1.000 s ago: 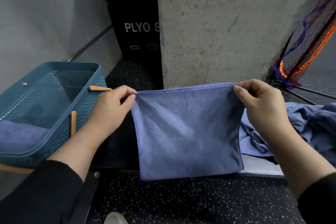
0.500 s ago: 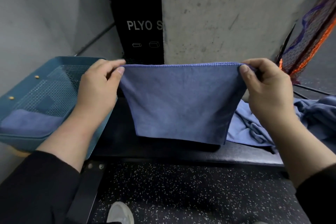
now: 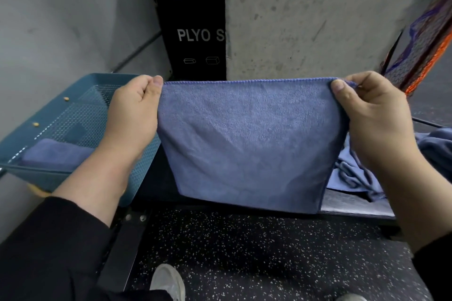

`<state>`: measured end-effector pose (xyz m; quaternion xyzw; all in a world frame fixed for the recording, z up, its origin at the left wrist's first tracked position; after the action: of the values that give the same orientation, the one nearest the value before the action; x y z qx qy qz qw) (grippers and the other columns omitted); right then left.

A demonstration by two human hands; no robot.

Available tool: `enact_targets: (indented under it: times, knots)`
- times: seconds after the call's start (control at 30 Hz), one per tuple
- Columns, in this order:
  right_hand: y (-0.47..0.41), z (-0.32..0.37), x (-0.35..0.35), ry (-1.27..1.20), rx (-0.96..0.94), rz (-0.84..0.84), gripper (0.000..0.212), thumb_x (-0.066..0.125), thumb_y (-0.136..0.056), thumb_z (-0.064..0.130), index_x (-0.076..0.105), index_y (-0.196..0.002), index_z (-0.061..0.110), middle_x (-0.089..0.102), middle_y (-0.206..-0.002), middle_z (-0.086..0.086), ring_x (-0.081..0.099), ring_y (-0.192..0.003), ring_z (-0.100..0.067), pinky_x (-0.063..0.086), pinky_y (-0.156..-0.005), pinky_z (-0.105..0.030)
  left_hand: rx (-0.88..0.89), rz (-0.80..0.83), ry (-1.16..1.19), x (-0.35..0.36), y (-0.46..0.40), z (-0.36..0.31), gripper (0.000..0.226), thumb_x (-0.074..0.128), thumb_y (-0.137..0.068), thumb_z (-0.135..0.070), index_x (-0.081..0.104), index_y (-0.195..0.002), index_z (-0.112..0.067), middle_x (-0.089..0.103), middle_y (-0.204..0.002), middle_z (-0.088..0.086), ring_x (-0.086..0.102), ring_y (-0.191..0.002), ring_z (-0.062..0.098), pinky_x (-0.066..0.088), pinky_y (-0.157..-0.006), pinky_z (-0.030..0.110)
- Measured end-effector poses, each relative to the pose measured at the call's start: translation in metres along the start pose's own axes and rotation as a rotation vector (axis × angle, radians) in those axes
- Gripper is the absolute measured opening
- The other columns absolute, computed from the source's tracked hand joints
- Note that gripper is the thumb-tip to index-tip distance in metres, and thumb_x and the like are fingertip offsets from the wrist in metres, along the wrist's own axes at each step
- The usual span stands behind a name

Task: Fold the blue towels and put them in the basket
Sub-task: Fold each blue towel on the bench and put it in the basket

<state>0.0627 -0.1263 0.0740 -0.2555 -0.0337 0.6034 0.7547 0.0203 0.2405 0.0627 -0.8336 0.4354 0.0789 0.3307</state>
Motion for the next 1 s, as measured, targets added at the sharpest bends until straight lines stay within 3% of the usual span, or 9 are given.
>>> enact_targets:
  times: [0.27,0.37,0.43,0.5,0.57,0.67,0.73,0.8,1.0]
  knots:
    - [-0.044,-0.085,0.049,0.151,0.118,0.034,0.020,0.066,-0.091,0.041,0.065,-0.087,0.021,0.069,-0.082,0.002,0.056,-0.066,-0.007,0.047,-0.066,-0.033,-0.045,0.151,-0.297,0.070,-0.052,0.052,0.045,0.047,-0.105,-0.029,0.052,-0.075,0.005,0.046,-0.062,0.010,0.033,-0.055,0.019,0.024,-0.049,0.027]
    - [-0.066,-0.125,0.080,0.339,0.180,0.147,0.034,0.065,-0.093,0.040,0.062,-0.115,0.014,0.068,-0.101,-0.002,0.065,-0.093,-0.020,0.046,-0.076,-0.031,-0.125,0.221,-0.397,0.113,-0.068,0.085,0.036,0.044,-0.105,-0.031,0.066,-0.103,-0.002,0.068,-0.098,0.017,0.056,-0.084,0.029,0.041,-0.072,0.034]
    - [-0.065,-0.144,0.099,0.488,0.222,0.252,0.055,0.066,-0.092,0.043,0.051,-0.136,0.013,0.062,-0.122,-0.007,0.060,-0.113,-0.028,0.048,-0.093,-0.039,-0.120,0.316,-0.485,0.138,-0.058,0.101,0.038,0.045,-0.105,-0.034,0.060,-0.131,-0.011,0.063,-0.124,0.016,0.058,-0.112,0.035,0.045,-0.090,0.039]
    - [-0.046,-0.150,0.111,0.565,0.164,0.296,0.056,0.065,-0.093,0.040,0.048,-0.139,0.012,0.056,-0.134,-0.011,0.056,-0.120,-0.030,0.044,-0.100,-0.040,-0.014,0.405,-0.468,0.158,-0.027,0.110,0.042,0.046,-0.104,-0.034,0.055,-0.139,-0.014,0.059,-0.129,0.015,0.055,-0.119,0.035,0.046,-0.096,0.041]
    - [-0.009,-0.150,0.123,0.580,0.059,0.371,0.047,0.063,-0.094,0.036,0.054,-0.134,0.011,0.058,-0.132,-0.012,0.056,-0.119,-0.030,0.043,-0.099,-0.036,0.100,0.535,-0.478,0.173,0.021,0.121,0.047,0.041,-0.103,-0.040,0.053,-0.142,-0.016,0.057,-0.136,0.011,0.054,-0.123,0.035,0.045,-0.101,0.045]
    - [0.058,-0.168,0.146,0.702,-0.035,0.697,0.051,0.053,-0.098,0.044,0.050,-0.139,0.015,0.049,-0.146,-0.008,0.047,-0.134,-0.027,0.038,-0.108,-0.040,0.231,0.861,-0.723,0.196,0.087,0.135,0.058,0.033,-0.104,-0.050,0.029,-0.157,-0.025,0.026,-0.164,0.005,0.024,-0.151,0.025,0.020,-0.122,0.046]
    - [0.088,-0.184,0.153,0.863,-0.119,0.864,0.068,0.032,-0.098,0.060,0.032,-0.153,0.019,0.023,-0.164,-0.003,0.021,-0.151,-0.022,0.017,-0.122,-0.043,0.214,0.925,-0.768,0.198,0.103,0.138,0.064,0.025,-0.104,-0.054,0.011,-0.161,-0.028,0.000,-0.169,0.000,-0.001,-0.155,0.016,0.001,-0.125,0.046]
    - [0.093,-0.191,0.147,0.942,-0.174,0.871,0.082,0.009,-0.091,0.069,0.019,-0.158,0.023,0.007,-0.167,0.003,0.006,-0.154,-0.017,0.005,-0.125,-0.041,0.196,0.908,-0.753,0.193,0.101,0.140,0.067,0.019,-0.102,-0.058,0.005,-0.161,-0.029,-0.006,-0.169,-0.003,-0.009,-0.155,0.012,-0.004,-0.125,0.046]
    - [0.094,-0.194,0.129,0.954,-0.212,0.937,0.097,-0.018,-0.081,0.077,0.013,-0.159,0.027,0.000,-0.166,0.009,-0.001,-0.153,-0.011,-0.002,-0.125,-0.038,0.222,0.963,-0.757,0.177,0.102,0.142,0.073,0.009,-0.096,-0.062,0.000,-0.161,-0.030,-0.011,-0.168,-0.008,-0.014,-0.153,0.008,-0.007,-0.125,0.042]
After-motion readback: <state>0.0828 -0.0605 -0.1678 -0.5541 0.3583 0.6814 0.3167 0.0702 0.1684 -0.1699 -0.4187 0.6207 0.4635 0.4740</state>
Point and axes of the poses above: each hand's wrist, its own y-axis away from the middle knuckle, its own x-axis out of the palm, z = x × y, the point moved 5 cm from there along -y, towards the middle knuckle
